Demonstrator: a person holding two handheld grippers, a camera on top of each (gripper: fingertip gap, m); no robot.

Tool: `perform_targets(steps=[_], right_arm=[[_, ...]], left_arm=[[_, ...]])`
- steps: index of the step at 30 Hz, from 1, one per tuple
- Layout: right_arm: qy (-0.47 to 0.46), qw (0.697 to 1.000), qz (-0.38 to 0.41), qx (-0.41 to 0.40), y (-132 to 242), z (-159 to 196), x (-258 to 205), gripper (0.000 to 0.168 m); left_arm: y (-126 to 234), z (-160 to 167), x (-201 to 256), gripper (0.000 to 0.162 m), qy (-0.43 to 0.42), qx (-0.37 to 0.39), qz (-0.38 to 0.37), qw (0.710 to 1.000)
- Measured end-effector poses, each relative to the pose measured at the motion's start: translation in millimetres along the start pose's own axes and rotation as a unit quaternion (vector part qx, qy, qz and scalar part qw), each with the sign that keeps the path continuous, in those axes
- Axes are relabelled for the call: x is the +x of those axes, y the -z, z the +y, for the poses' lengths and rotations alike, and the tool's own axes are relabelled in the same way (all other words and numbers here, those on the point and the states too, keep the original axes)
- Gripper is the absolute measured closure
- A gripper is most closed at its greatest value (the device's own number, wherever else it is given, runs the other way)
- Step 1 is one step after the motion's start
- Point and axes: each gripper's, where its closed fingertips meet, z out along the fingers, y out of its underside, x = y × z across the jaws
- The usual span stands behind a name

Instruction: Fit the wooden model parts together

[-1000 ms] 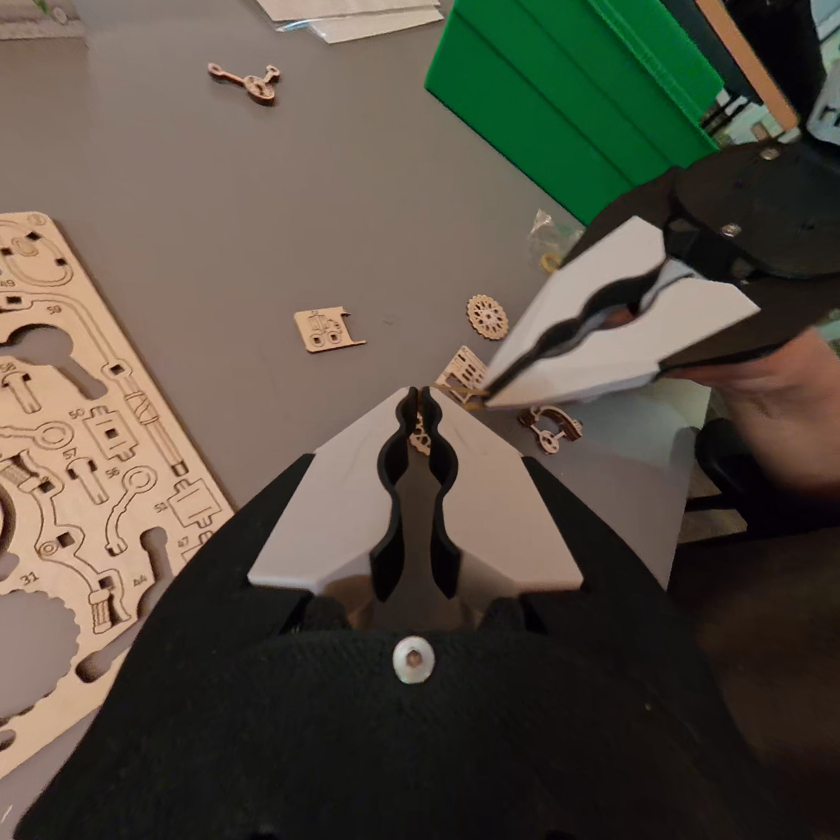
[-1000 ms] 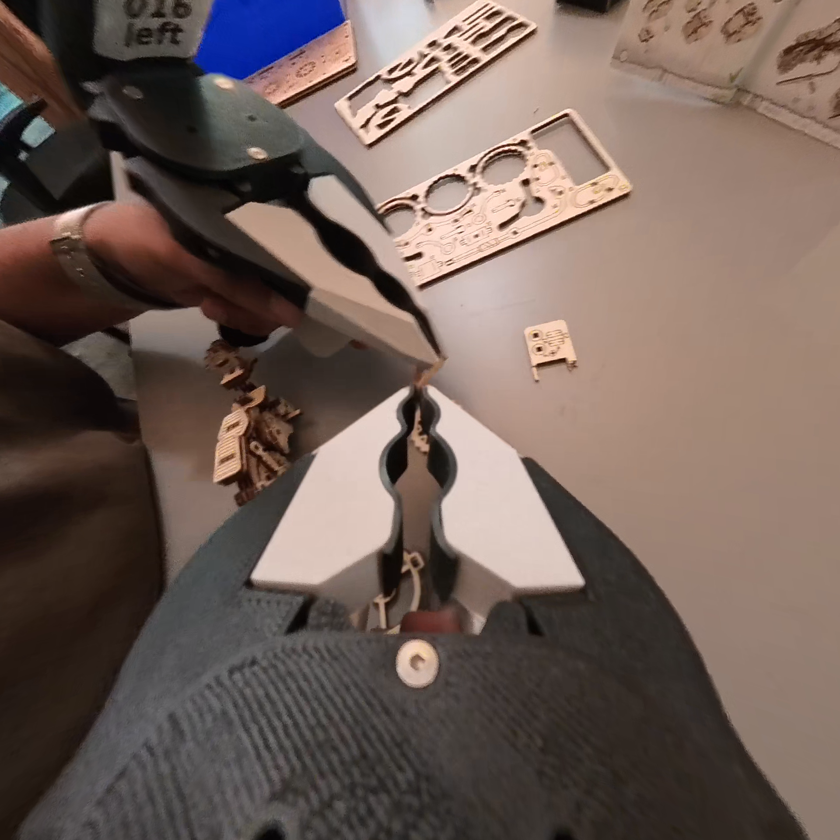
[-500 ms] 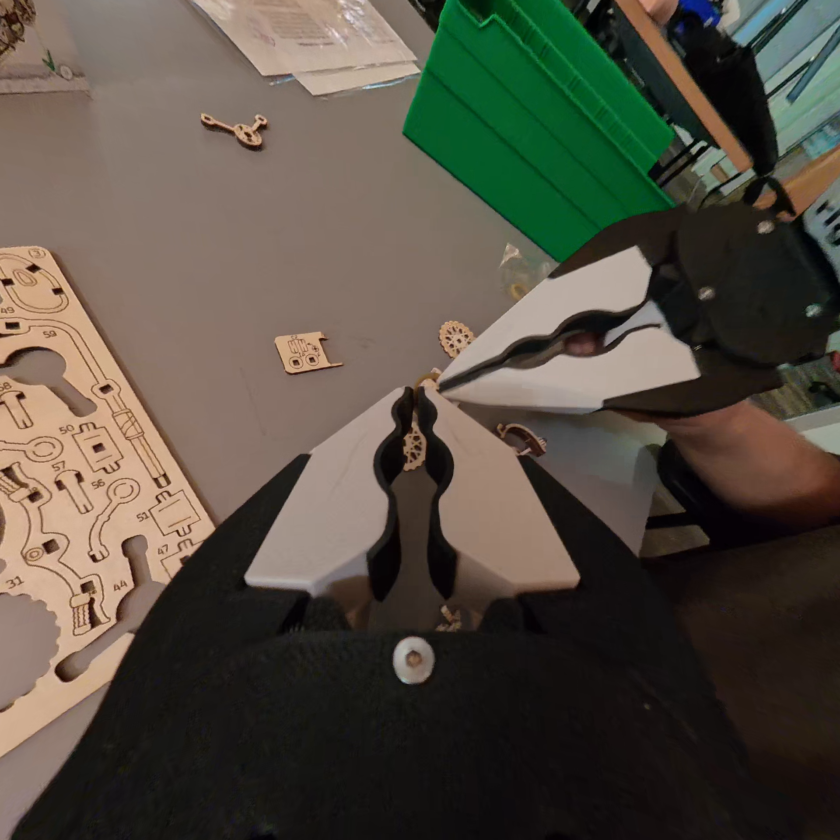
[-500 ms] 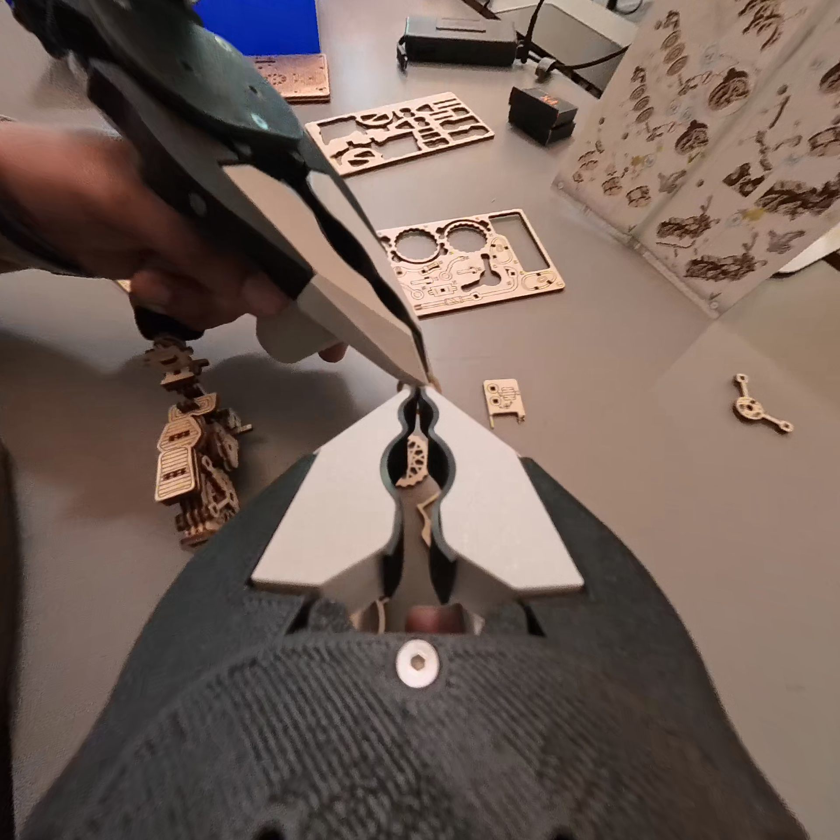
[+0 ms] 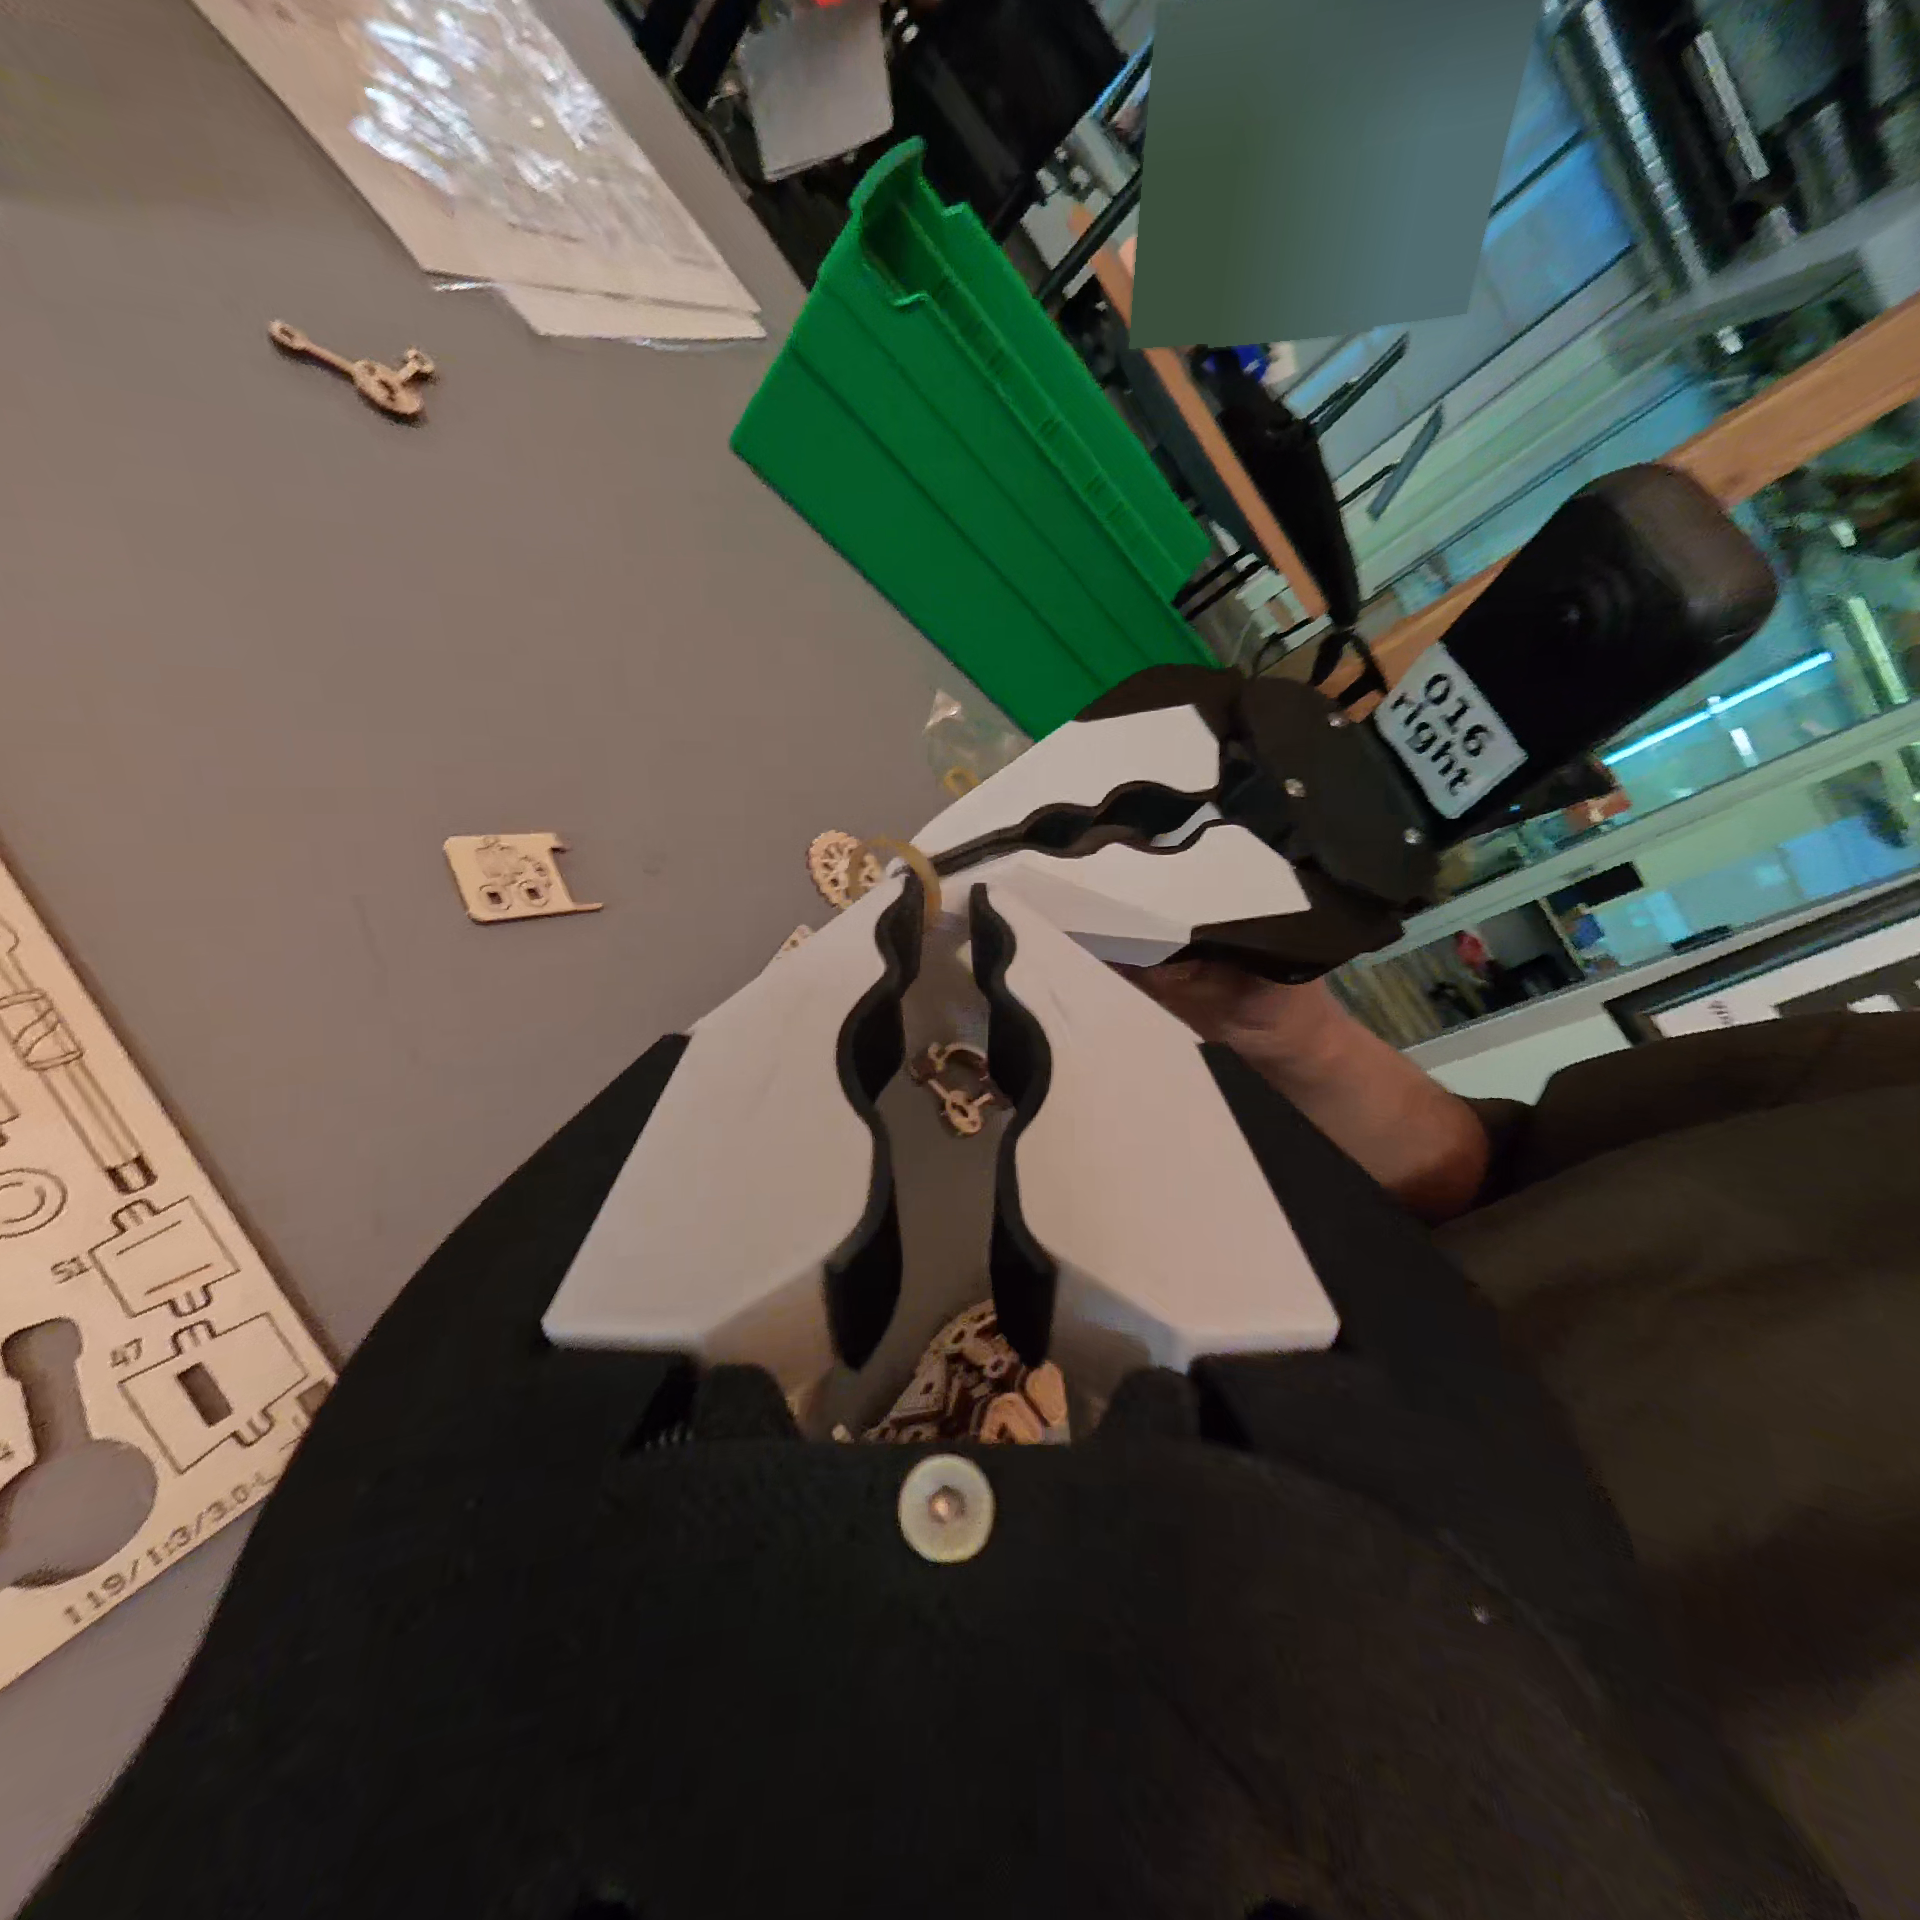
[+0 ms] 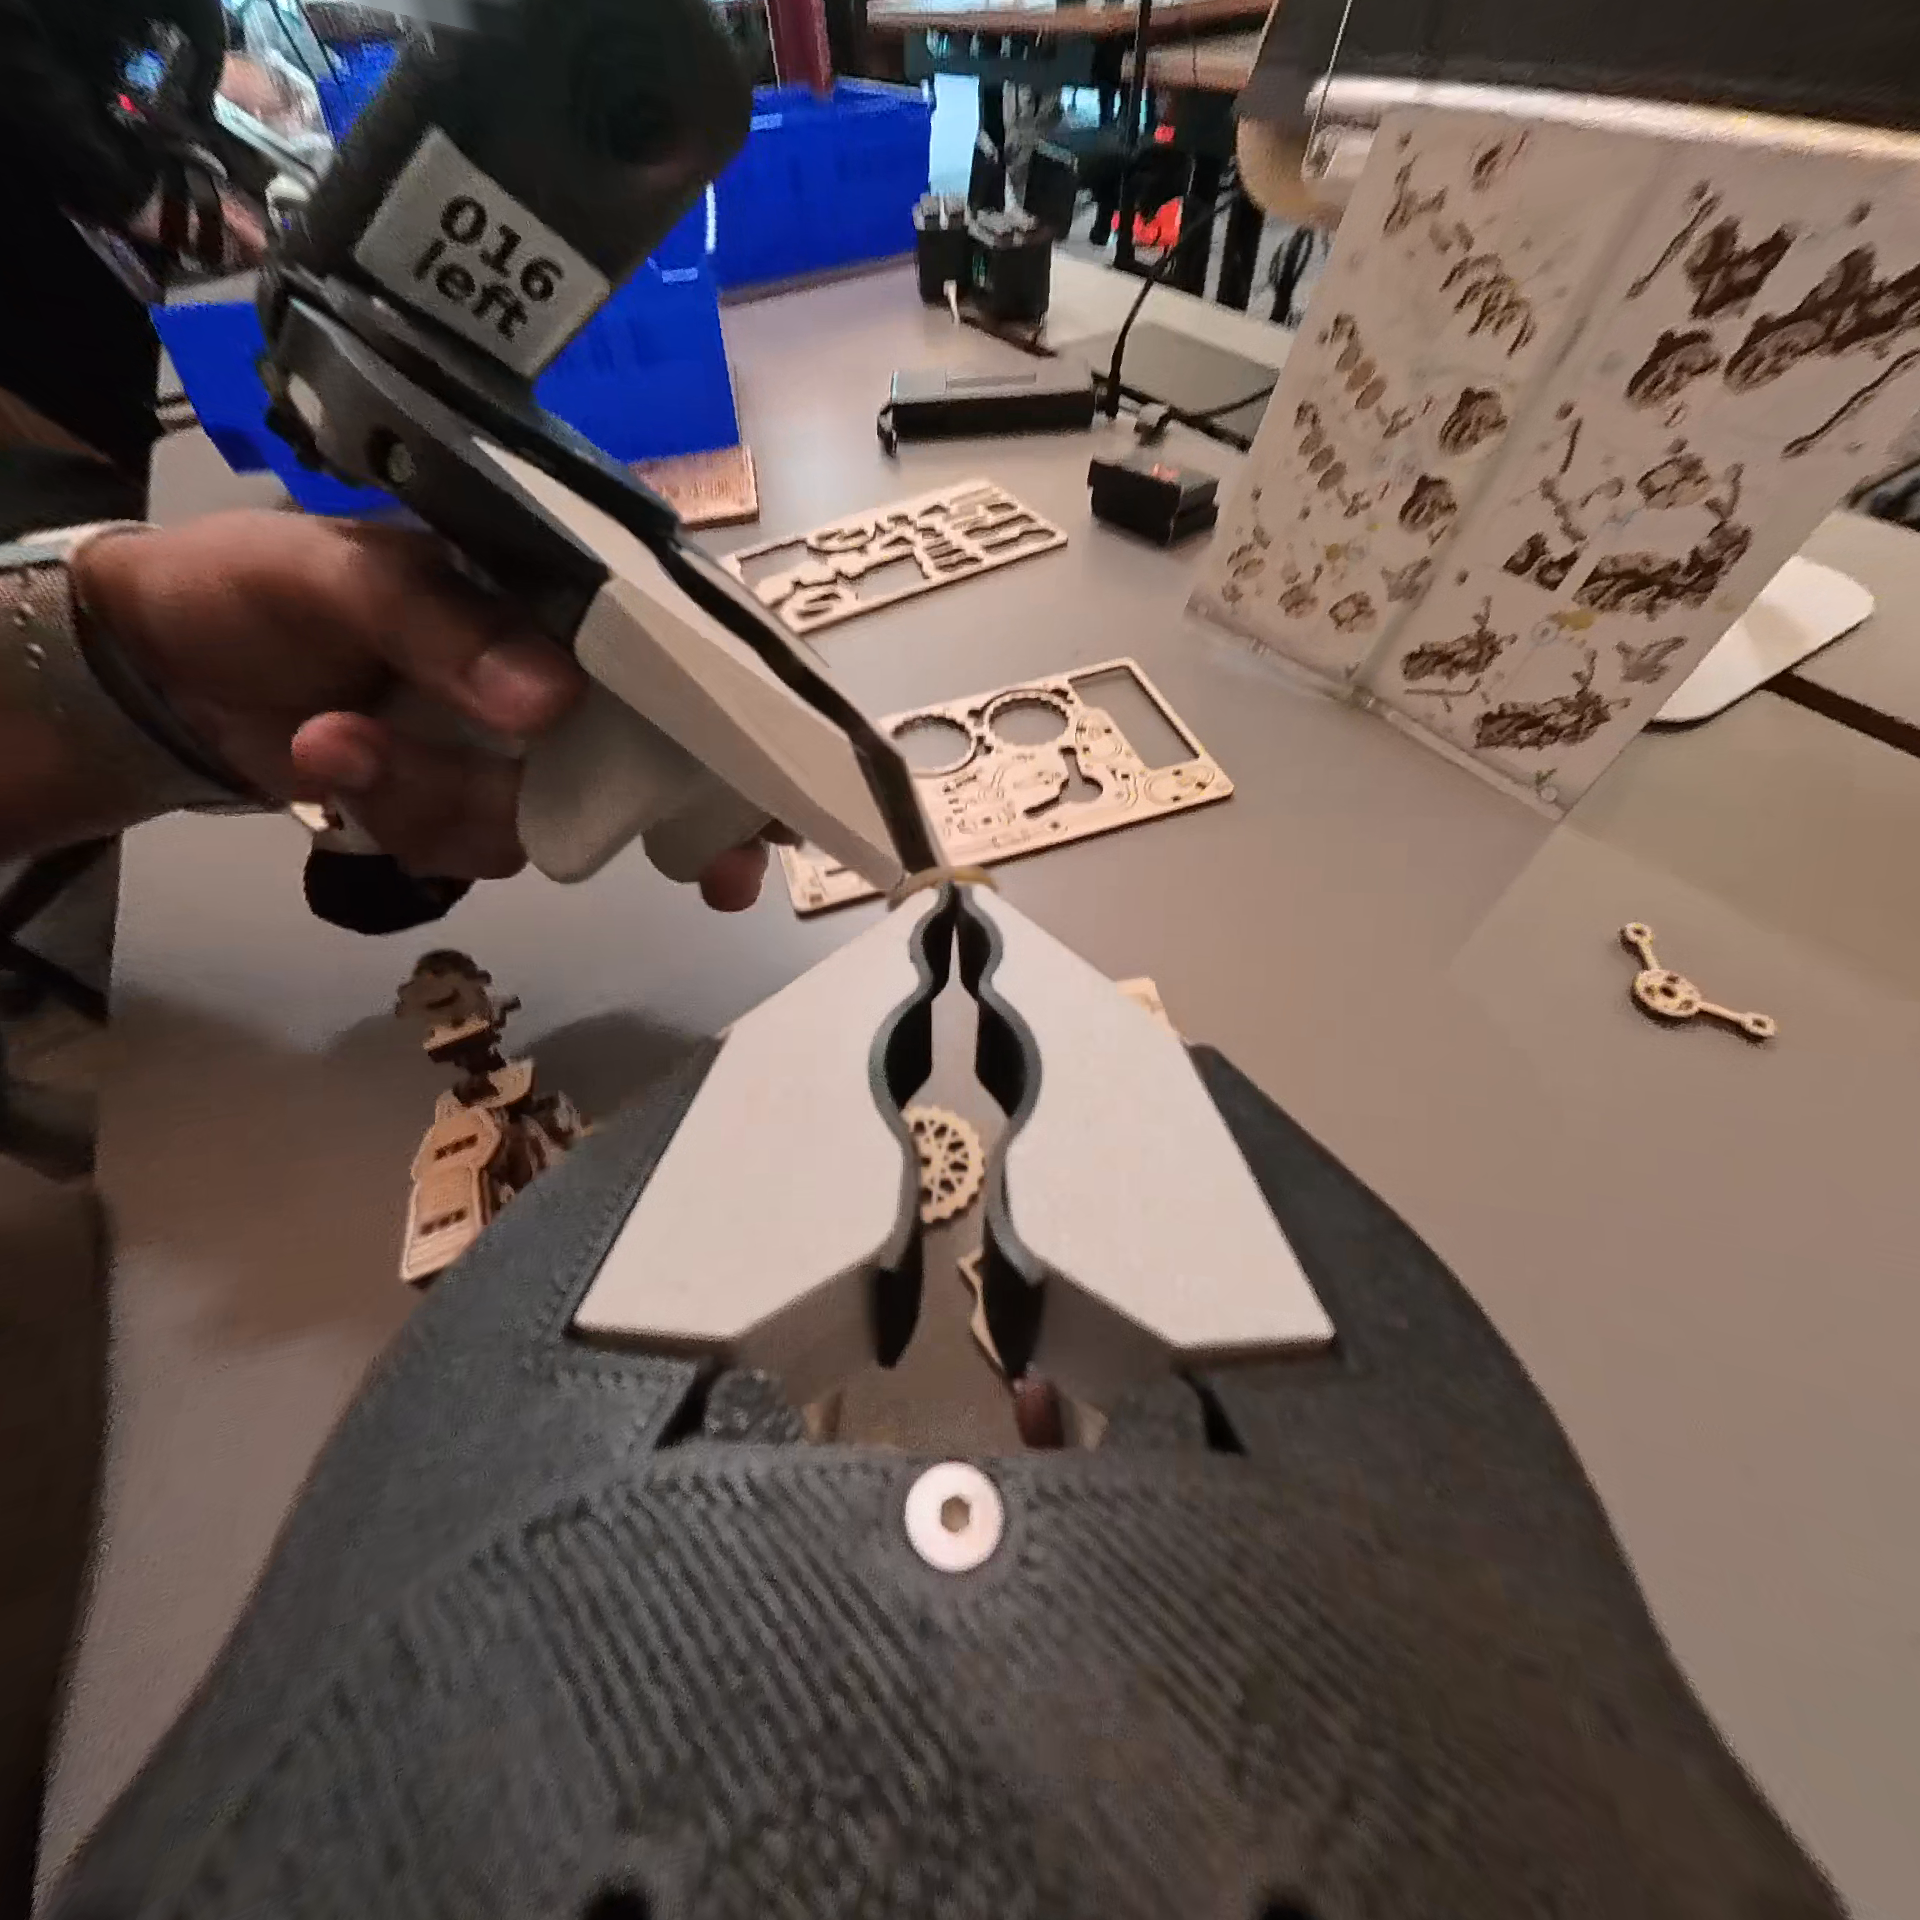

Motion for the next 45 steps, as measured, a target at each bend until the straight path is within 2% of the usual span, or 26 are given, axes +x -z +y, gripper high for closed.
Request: perform_targets(steps=[9,13,18,27,36,41,45], right_arm=[[0.006,0.998,-0.009,0.058,1.7,-21.3,-9.5,0.168],[-0.023,0.992,-0.053,0.115,9.6,-37.4,-19.2,0.168],[-0.088,0.968,-0.126,0.198,25.4,-61.1,-29.9,0.168],[-0.197,0.919,-0.206,0.272,41.6,-79.2,-30.9,0.168],[-0.203,0.918,-0.216,0.264,40.4,-79.8,-35.4,0.168],[-0.220,0.911,-0.239,0.253,40.6,-79.9,-37.6,0.168],[-0.226,0.918,-0.239,0.221,34.9,-73.2,-36.7,0.167]], left_arm=[[11.9,-12.2,13.3,0.162,-0.049,0.010,0.004,0.999],[19.8,-17.9,28.0,0.162,-0.045,0.022,0.048,0.998],[29.7,-27.8,57.3,0.160,-0.057,0.040,0.101,0.992],[36.0,-36.7,76.7,0.152,-0.096,0.061,0.096,0.989],[34.6,-35.3,64.6,0.160,-0.085,0.060,0.088,0.991],[36.6,-34.2,68.2,0.162,-0.077,0.059,0.112,0.989],[37.6,-29.0,71.4,0.158,-0.062,0.042,0.141,0.987]])
